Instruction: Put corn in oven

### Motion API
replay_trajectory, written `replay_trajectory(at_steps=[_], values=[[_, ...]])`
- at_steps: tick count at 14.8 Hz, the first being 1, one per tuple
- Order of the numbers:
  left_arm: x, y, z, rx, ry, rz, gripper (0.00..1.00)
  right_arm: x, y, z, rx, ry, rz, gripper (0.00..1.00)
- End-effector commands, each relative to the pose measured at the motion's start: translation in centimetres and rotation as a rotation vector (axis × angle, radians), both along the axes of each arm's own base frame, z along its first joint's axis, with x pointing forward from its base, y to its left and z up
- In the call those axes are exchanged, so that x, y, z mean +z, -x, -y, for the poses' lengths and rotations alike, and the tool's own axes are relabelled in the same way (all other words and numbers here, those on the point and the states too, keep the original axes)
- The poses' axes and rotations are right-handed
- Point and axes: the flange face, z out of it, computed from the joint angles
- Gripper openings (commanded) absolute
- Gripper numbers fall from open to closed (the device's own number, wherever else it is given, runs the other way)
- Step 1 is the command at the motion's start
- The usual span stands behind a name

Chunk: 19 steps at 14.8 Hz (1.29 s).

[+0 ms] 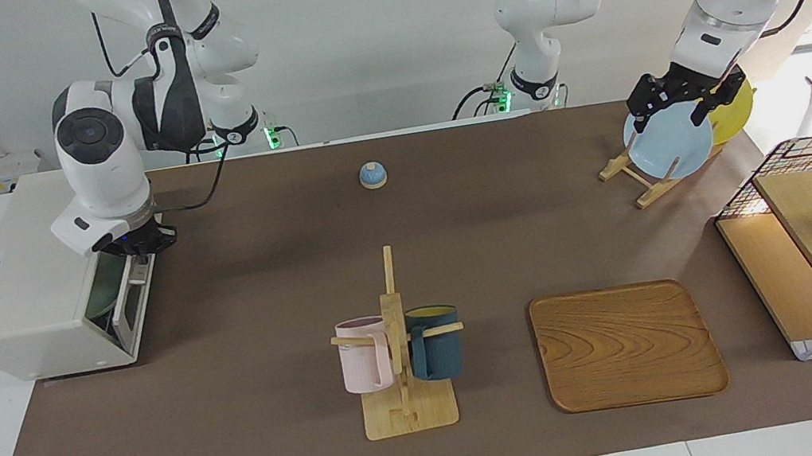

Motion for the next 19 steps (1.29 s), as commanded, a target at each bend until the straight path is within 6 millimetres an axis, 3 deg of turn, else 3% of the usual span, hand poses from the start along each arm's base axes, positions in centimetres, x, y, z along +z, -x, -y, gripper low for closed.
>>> replay_trajectory(at_steps=[1,6,9,12,14,16,19], values=[[0.3,0.5,-0.2,-0.008,-0.011,0.014,1.0,1.2,1.1,0.8,0.02,-0.016,-0.03,0.0],[0.3,0.5,-0.2,-0.008,-0.011,0.014,1.0,4.2,2.6,0.8,0.051,-0.021,-0.034,0.0],[0.3,0.5,-0.2,-0.008,-0.011,0.014,1.0,6.2,2.5,-0.3,0.029,-0.085,-0.027,0.02],[0.3,0.5,-0.2,-0.008,-0.011,0.014,1.0,9.7,1.9,-2.2,0.005,-0.206,0.003,0.32],[0.3,0.5,-0.2,-0.008,-0.011,0.014,1.0,10.9,1.5,-3.8,0.006,-0.268,-0.004,0.5],[0.3,0.5,-0.3,-0.007,-0.012,0.014,1.0,11.4,1.6,-5.8,0.033,-0.278,-0.006,0.98],[0.3,0.5,-0.2,-0.008,-0.011,0.014,1.0,11.5,1.6,-6.8,-0.001,-0.337,0.002,1.0]])
